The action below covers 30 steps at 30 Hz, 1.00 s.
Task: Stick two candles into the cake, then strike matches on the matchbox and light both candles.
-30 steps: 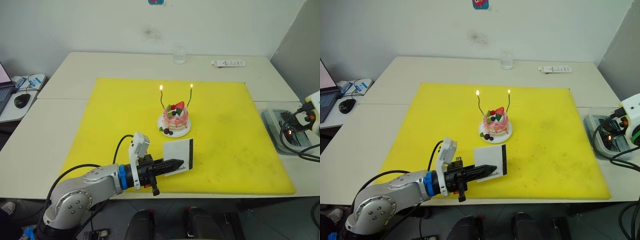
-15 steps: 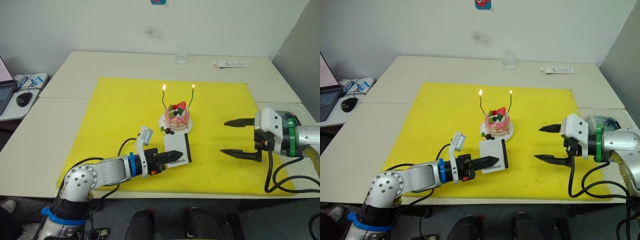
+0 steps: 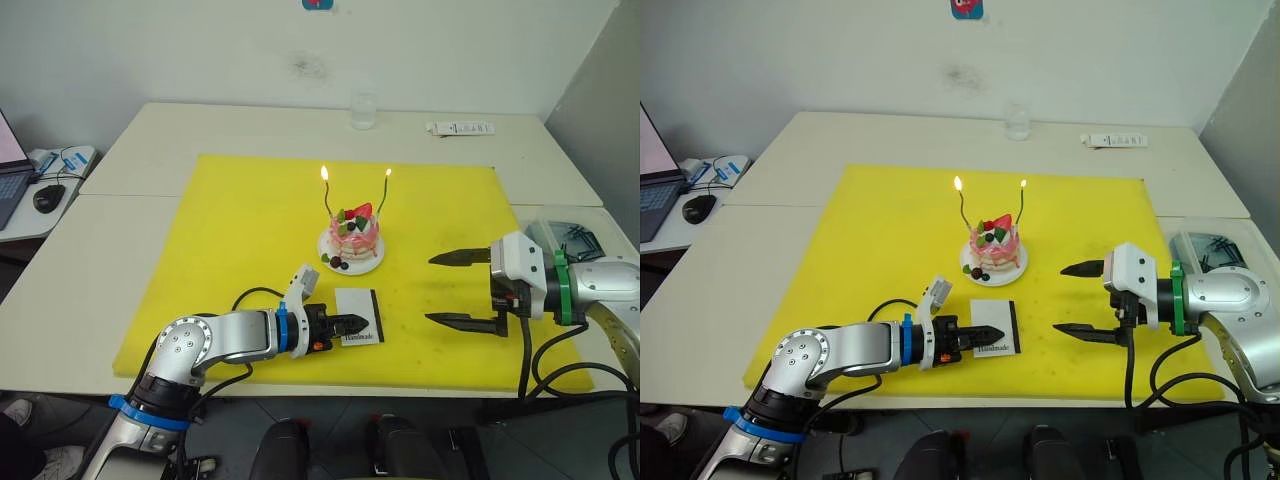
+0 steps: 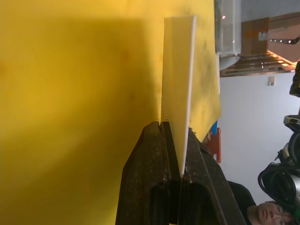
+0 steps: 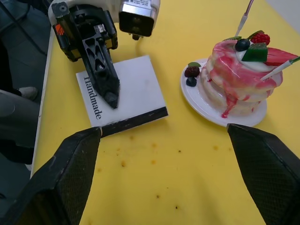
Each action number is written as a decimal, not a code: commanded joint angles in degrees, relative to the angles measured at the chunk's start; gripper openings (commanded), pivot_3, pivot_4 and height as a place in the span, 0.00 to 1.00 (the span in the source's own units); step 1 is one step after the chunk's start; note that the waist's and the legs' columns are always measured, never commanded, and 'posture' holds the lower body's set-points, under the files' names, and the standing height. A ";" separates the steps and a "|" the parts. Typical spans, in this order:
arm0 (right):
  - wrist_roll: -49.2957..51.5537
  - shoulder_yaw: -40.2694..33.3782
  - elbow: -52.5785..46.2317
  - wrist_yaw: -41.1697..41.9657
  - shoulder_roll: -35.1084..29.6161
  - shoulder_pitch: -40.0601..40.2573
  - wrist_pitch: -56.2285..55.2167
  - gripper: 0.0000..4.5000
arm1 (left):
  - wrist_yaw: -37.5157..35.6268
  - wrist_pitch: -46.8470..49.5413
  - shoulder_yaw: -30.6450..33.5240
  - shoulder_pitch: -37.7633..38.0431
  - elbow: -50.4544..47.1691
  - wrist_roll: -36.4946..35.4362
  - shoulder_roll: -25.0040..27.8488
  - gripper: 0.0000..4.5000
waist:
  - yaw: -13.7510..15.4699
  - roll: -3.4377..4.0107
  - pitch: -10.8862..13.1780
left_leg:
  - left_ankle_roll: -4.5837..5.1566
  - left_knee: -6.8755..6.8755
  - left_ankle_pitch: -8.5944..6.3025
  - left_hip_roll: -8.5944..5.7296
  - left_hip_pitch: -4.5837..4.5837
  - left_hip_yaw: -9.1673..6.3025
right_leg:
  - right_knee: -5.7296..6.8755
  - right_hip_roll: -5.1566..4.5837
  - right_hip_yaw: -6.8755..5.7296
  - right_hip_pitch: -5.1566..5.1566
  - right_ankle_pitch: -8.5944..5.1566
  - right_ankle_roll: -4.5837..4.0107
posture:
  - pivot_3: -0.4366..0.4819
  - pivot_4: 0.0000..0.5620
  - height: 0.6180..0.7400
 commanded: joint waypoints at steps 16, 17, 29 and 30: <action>-1.63 -1.05 5.50 0.72 0.10 0.09 -5.70 1.00 | -0.48 -1.62 15.05 6.00 -7.85 -0.52 14.20 1.00 | -0.34 0.00 0.00 | -0.01 -0.04 0.00 0.10 0.19 -0.18 | 0.13 -0.04 -0.01 0.06 -0.18 -0.42 | 0.48 0.27 1.00; -1.18 -1.71 6.57 0.15 0.42 0.09 -5.20 1.00 | -2.26 -1.89 17.25 5.83 -7.71 0.72 16.45 1.00 | -0.34 0.00 0.00 | -0.01 -0.04 0.00 0.11 0.21 -0.22 | 0.14 -0.03 -0.03 0.06 -0.18 -0.46 | 0.48 0.27 1.00; -0.88 -7.91 10.32 -3.99 1.27 6.40 -6.43 1.00 | -43.91 -36.24 15.91 7.94 -1.30 68.40 26.51 1.00 | 0.80 0.03 0.00 | -0.06 -0.22 -0.12 -0.01 -0.11 0.44 | -0.20 -0.33 0.01 -0.34 -0.15 -0.87 | 0.48 0.27 1.00; -0.46 -8.81 9.35 -4.43 1.31 7.80 -6.11 1.00 | -43.94 -36.81 16.29 7.15 -0.43 69.28 24.55 1.00 | 0.92 0.03 0.00 | -0.06 -0.22 -0.13 -0.01 -0.19 0.46 | -0.20 -0.34 0.02 -0.43 -0.15 -0.85 | 0.48 0.27 1.00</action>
